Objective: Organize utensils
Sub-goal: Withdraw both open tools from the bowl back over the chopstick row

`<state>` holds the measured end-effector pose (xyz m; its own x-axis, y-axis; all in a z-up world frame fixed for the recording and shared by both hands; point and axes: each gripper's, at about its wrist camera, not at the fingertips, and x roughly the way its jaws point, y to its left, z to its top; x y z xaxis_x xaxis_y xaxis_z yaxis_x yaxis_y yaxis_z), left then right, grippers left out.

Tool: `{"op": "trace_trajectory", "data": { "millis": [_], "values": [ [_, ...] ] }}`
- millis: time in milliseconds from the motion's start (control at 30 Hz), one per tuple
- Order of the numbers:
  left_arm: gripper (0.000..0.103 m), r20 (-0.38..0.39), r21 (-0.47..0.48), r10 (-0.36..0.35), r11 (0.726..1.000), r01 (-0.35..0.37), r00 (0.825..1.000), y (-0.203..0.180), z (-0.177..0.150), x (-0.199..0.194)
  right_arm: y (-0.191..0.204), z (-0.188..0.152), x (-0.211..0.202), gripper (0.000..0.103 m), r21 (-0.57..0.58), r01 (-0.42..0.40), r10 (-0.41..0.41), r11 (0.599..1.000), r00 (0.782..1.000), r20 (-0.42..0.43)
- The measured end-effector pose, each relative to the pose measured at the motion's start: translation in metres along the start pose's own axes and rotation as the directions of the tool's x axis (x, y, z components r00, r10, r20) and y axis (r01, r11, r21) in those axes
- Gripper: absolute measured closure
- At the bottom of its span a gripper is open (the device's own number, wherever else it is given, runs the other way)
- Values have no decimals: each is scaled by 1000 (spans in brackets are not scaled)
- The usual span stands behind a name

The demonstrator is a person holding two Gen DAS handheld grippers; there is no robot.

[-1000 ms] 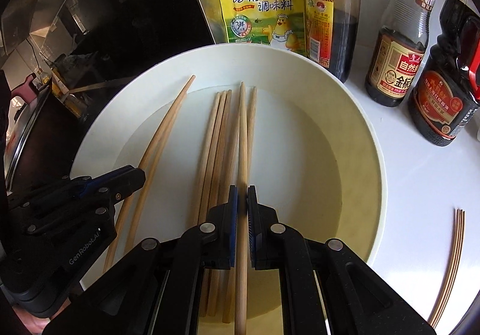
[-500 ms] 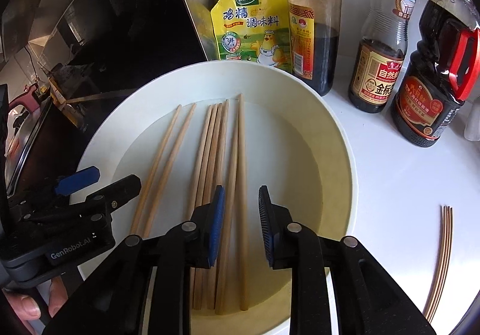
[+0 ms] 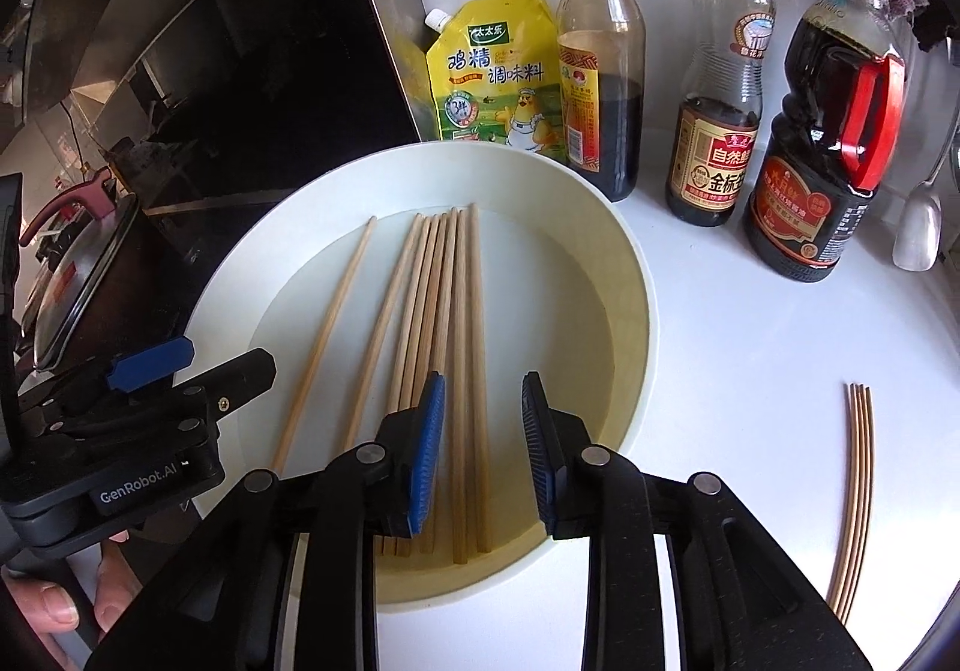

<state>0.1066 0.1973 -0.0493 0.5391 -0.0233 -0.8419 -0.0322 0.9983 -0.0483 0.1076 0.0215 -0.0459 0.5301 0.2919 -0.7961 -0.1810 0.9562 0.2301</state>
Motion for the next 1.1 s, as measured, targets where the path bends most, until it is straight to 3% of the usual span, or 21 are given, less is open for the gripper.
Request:
{"op": "trace_trajectory", "data": {
  "millis": [567, 1100],
  "values": [
    [22, 45, 27, -46, 999, 45, 998, -45, -28, -47, -37, -38, -71, 70, 33, 49, -51, 998, 997, 63],
    [20, 24, 104, -116, 988, 113, 993, -132, -55, -55, -135, -87, -120, 64, 136, 162, -173, 977, 983, 67]
  ]
}}
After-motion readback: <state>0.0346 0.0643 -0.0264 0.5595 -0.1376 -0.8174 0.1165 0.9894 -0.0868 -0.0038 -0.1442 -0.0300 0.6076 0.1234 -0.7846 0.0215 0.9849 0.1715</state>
